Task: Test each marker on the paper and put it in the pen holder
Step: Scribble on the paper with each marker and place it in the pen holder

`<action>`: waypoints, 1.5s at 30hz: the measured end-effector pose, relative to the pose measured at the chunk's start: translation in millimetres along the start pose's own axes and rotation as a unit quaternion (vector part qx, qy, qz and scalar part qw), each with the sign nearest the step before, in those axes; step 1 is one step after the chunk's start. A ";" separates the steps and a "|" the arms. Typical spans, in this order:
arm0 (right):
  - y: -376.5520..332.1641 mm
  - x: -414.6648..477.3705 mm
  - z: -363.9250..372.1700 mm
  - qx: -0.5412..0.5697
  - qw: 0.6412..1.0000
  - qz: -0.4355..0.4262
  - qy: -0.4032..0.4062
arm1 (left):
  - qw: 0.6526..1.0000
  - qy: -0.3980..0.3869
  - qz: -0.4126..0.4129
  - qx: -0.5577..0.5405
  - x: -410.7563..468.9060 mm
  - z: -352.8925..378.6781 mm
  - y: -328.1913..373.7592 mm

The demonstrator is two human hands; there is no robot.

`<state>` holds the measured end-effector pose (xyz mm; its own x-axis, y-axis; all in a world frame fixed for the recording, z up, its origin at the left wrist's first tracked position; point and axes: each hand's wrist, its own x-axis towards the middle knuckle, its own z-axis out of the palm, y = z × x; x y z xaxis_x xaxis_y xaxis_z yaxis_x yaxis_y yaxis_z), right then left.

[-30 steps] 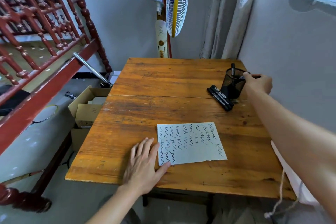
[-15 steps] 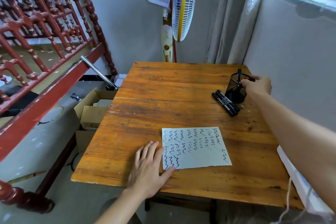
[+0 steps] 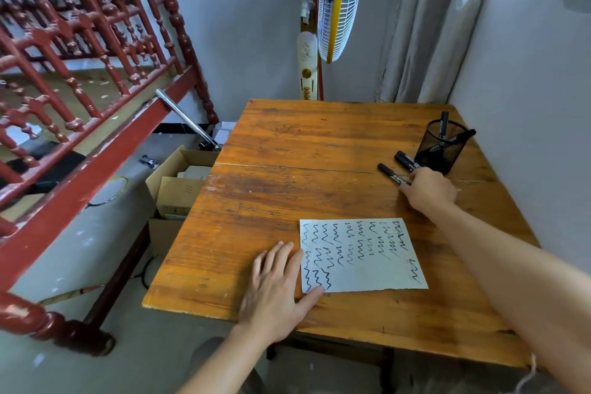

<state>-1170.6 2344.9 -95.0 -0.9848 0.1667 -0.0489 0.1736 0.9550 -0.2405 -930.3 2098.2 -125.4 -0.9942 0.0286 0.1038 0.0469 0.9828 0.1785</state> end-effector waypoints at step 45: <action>26.7 -232.4 -30.1 0.648 0.751 0.074 -0.103 | 0.973 0.148 0.077 -0.157 -56.1 -15.6 0.8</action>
<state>-937.4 2339.1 -60.9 -0.9554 0.0778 -0.2849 0.2731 -0.1339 -0.9526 -873.0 2094.5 -115.8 -0.9039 0.0714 0.4218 0.2663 0.8656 0.4241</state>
